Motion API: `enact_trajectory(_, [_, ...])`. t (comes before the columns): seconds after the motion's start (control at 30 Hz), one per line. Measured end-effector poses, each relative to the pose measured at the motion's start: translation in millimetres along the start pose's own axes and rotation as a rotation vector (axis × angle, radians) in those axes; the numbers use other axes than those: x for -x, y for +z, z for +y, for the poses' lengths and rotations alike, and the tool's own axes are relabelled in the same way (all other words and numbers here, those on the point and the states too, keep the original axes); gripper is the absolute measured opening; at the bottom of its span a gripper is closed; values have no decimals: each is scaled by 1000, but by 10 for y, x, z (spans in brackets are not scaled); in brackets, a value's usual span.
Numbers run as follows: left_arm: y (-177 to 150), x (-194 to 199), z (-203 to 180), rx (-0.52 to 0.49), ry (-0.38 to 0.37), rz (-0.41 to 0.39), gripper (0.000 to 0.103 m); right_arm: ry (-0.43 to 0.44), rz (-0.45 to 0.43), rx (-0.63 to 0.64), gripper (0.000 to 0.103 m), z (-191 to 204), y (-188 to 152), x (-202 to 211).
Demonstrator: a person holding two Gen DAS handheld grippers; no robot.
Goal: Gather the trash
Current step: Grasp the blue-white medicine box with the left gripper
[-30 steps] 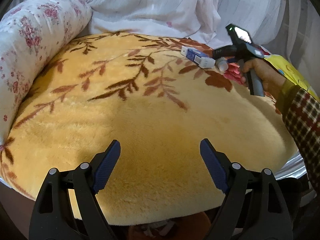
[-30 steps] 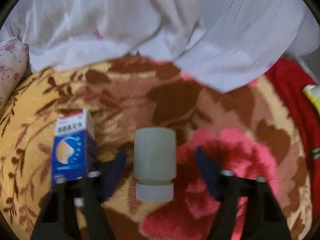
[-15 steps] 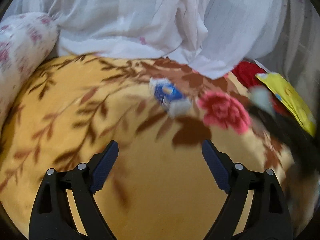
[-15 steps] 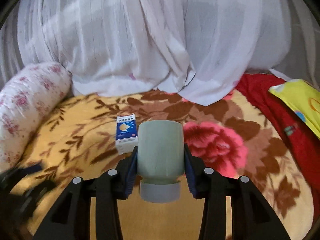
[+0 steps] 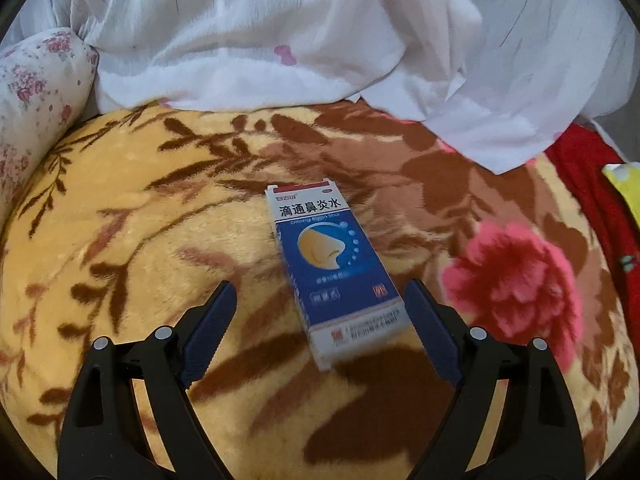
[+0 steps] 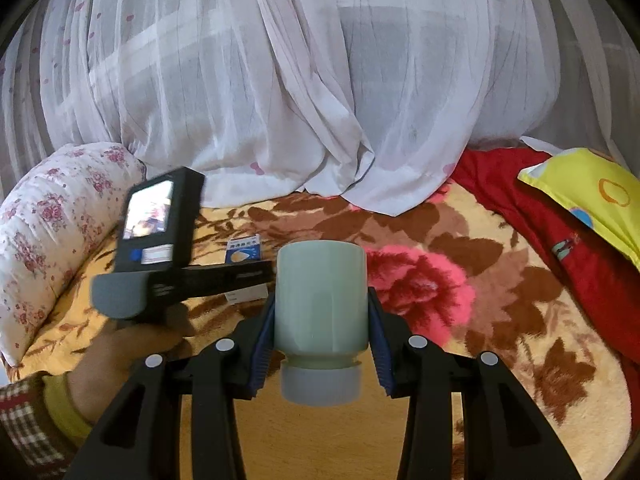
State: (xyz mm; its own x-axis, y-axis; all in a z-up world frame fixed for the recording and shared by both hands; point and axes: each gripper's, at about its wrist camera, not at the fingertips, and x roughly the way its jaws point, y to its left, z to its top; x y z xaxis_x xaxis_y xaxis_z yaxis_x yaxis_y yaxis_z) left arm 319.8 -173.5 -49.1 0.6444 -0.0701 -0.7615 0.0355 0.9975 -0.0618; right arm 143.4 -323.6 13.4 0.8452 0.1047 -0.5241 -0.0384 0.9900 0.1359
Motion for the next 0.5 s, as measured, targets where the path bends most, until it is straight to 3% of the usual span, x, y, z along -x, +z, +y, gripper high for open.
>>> enact_trajectory(0.5, [172, -185, -107, -13, -18, -14, 84, 14, 2, 17, 42, 115, -14, -56])
